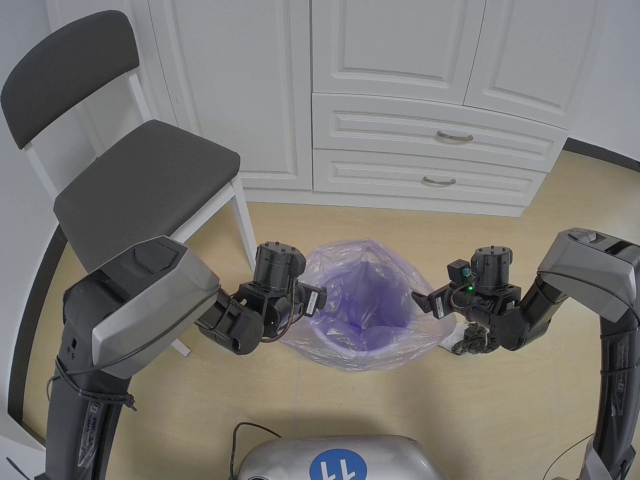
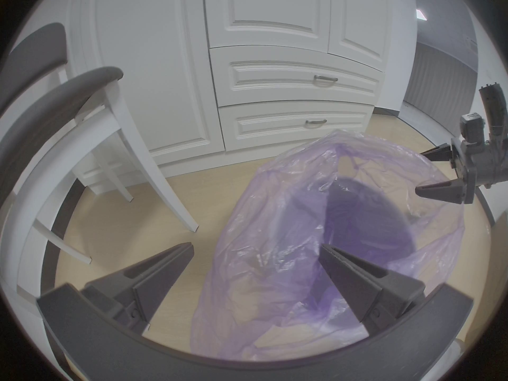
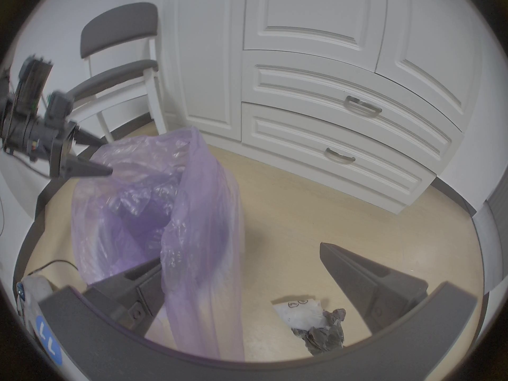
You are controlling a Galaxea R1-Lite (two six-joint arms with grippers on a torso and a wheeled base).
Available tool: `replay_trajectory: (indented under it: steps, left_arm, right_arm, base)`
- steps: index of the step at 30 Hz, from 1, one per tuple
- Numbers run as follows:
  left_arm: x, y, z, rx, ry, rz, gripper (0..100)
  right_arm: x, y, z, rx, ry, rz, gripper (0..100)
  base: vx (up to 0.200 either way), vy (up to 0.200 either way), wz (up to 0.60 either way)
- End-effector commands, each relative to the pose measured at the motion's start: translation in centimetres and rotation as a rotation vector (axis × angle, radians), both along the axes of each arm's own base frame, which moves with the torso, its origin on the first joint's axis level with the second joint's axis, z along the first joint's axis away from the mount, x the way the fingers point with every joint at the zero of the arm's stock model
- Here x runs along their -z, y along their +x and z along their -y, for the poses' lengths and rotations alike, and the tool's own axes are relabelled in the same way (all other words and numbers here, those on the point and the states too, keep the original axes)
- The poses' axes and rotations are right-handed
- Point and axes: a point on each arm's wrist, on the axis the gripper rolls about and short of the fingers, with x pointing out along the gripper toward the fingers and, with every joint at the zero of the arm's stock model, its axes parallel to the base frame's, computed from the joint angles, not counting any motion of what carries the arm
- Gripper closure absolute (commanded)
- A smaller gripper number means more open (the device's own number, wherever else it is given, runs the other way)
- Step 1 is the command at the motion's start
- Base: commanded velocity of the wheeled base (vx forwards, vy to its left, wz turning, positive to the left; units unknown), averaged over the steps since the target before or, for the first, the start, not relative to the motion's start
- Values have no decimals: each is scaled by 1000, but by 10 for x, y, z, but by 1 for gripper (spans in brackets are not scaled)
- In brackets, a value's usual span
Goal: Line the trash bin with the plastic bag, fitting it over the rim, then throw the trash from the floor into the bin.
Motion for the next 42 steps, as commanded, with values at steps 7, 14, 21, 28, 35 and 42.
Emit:
replay_trajectory:
  steps: [7, 14, 21, 28, 35, 42]
  left_arm:
    - [1, 35, -24, -120, -127, 44, 0]
    - [-1, 50, -21, -140, -191, 90, 0]
    - [16, 57, -13, -155, -249, 76, 0]
    - [24, 63, -11, -171, -288, 74, 0]
    - [30, 69, -12, -199, -279, 83, 0]
    - [44, 95, -10, -216, -271, 81, 0]
  right_arm:
    - [3, 17, -2, 41, 96, 21, 0]
    - [7, 37, 1, 79, 153, 74, 0]
    - [23, 58, 6, 105, 182, 101, 0]
    - [36, 78, 11, 138, 244, 124, 0]
    - [33, 85, 11, 149, 293, 141, 0]
    - [45, 99, 15, 172, 343, 155, 0]
  base:
    - [0, 0, 0]
    - [0, 0, 0]
    - [0, 0, 0]
    - [0, 0, 0]
    - [0, 0, 0]
    - [0, 0, 0]
